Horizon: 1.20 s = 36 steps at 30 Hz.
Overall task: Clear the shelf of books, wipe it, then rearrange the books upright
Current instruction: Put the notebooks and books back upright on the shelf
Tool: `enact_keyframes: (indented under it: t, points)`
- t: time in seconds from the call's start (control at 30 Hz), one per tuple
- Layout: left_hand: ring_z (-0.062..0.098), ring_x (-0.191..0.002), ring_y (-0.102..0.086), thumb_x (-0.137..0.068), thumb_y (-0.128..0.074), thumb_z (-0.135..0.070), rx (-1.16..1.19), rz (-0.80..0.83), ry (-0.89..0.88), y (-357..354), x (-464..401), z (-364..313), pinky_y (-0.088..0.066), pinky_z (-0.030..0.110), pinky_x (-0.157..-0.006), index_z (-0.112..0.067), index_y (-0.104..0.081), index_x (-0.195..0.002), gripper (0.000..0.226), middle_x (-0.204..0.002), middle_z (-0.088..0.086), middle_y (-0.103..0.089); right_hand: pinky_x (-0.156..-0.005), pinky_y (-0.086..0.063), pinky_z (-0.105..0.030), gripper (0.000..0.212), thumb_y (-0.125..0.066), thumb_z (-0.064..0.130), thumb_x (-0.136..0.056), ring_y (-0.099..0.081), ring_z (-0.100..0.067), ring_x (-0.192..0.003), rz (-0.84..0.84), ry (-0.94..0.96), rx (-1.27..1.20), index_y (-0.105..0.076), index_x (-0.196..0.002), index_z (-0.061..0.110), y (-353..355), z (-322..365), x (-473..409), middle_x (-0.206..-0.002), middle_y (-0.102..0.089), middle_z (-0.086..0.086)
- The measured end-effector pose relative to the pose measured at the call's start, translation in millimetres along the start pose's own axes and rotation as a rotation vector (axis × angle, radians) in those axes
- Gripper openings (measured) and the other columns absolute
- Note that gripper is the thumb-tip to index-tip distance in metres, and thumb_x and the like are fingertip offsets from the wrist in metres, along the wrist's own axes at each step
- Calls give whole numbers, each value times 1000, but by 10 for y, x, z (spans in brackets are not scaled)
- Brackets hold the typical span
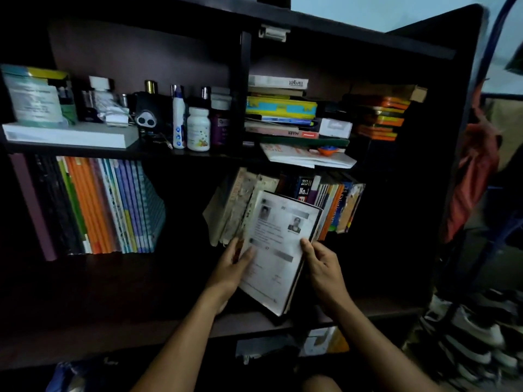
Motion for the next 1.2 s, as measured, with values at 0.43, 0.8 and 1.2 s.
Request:
enact_keyframes:
  t: [0.43,0.8,1.2]
  points:
    - [7,-88,-65,-99,-63,-12,-305,-164,-66,-44,-70,80,-49,13,-63,-15,-59,-127,28,-108,-2,-69,-65,-44,-38,33,-42,35,-108,-53,2,-66,-515,104,124,-58,-81,23,208,5,-132,-74,-58,7]
    - [16,-112,-64,-100,-61,-15,-467,-25,-82,-70,-82,119,-51,37,-102,-21,-64,-127,28,-129,5,-66,-57,-36,-14,29,-41,23,-109,-48,-1,-65,-562,290,171,-51,-83,13,224,461,-50,-72,-50,9]
    - [4,-112,-64,-102,-52,-42,-42,46,119,-14,36,-44,-54,22,-85,-34,-48,-139,38,-133,-14,-60,-76,-38,-26,12,-38,31,-108,-59,-20,-95,-377,-59,72,-46,-111,22,-406,-141,-80,-96,-59,10]
Point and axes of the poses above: each hand's wrist, its own x-axis away from the middle knuckle, its own y-axis out of the back of the hand, z = x × y, the point moved 1 cm from there along -x, towards the middle knuckle
